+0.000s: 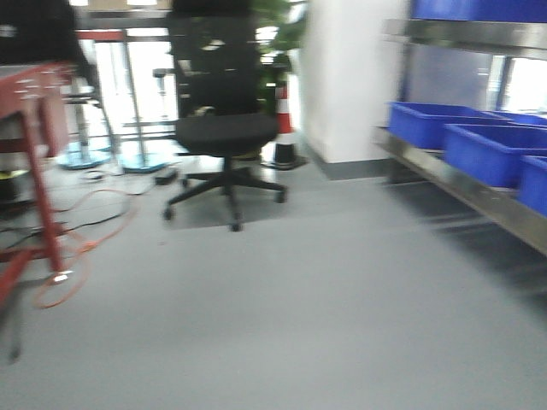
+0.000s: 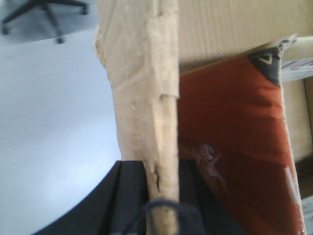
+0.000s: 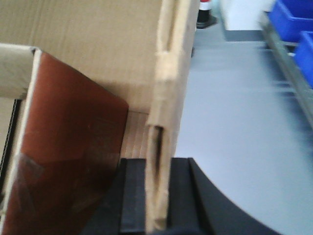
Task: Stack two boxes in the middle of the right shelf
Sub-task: 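Hold the boxes and drive across the floor toward the steel shelf rack, then align the base in front of the middle shelf level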
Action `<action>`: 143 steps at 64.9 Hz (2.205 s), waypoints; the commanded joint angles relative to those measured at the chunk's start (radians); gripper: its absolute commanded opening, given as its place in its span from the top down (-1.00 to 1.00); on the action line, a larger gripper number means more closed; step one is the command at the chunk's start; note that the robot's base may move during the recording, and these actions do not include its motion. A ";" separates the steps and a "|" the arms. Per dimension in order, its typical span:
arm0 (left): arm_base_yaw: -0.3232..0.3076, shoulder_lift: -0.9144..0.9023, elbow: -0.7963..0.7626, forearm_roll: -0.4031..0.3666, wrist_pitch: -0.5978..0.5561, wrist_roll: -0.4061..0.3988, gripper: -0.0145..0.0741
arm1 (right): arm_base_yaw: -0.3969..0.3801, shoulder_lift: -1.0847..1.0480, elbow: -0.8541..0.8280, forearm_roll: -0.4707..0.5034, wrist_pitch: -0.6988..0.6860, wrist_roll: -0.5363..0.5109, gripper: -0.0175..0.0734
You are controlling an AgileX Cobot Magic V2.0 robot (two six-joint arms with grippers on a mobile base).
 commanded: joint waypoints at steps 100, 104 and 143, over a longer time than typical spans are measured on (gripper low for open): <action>0.004 -0.015 -0.017 0.029 -0.029 -0.001 0.92 | -0.009 -0.010 -0.011 -0.046 -0.061 -0.017 0.95; 0.004 -0.015 -0.017 0.029 -0.029 -0.001 0.92 | -0.009 -0.010 -0.011 -0.046 -0.061 -0.017 0.95; 0.004 -0.015 -0.017 0.029 -0.029 -0.001 0.92 | -0.009 -0.010 -0.011 -0.046 -0.061 -0.017 0.95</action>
